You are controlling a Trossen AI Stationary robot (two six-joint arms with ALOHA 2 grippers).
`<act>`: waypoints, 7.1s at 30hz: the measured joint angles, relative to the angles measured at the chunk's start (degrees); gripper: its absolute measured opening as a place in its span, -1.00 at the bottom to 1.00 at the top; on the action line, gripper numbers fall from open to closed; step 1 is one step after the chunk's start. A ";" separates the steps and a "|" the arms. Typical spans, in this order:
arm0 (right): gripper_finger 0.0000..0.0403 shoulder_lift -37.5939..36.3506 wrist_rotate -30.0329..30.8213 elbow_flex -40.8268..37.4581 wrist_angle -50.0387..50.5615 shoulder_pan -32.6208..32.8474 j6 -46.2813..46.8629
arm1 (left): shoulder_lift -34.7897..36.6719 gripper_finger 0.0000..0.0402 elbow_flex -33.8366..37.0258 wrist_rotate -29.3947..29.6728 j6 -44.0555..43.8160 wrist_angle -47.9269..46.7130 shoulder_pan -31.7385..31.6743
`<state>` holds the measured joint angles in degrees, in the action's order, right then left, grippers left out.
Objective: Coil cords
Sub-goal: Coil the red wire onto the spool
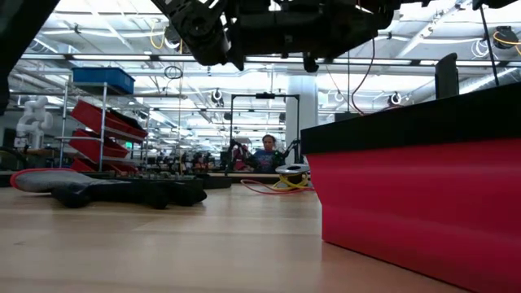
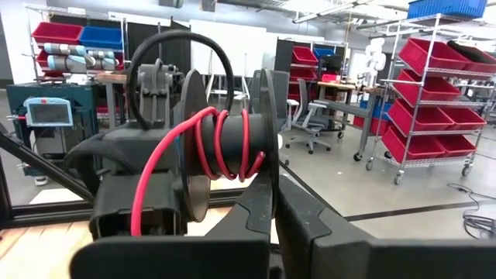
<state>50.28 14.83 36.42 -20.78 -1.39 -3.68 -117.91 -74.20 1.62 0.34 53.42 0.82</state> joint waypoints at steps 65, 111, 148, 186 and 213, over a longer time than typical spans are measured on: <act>-1.00 -0.49 5.09 -0.04 29.57 -0.13 -0.20 | 21.26 -1.00 3.83 13.26 5.73 -53.56 -8.90; -1.00 20.32 22.27 0.85 -0.02 -2.19 -4.93 | 12.63 -0.87 2.98 7.47 -3.58 -37.99 -5.25; -1.00 4.81 4.51 0.90 0.05 -2.21 2.43 | 5.07 -0.18 3.06 2.30 7.54 -18.32 -4.76; -1.00 4.90 4.28 0.90 2.36 -2.21 2.85 | -1.09 -0.54 1.60 2.15 1.12 -16.51 -4.97; -1.00 4.90 4.28 0.90 3.32 -2.21 3.04 | -1.03 -0.27 1.60 14.63 4.53 -13.77 -3.66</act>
<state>55.18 19.11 37.32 -17.45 -3.60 -0.64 -118.93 -72.60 16.25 4.87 39.66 -2.84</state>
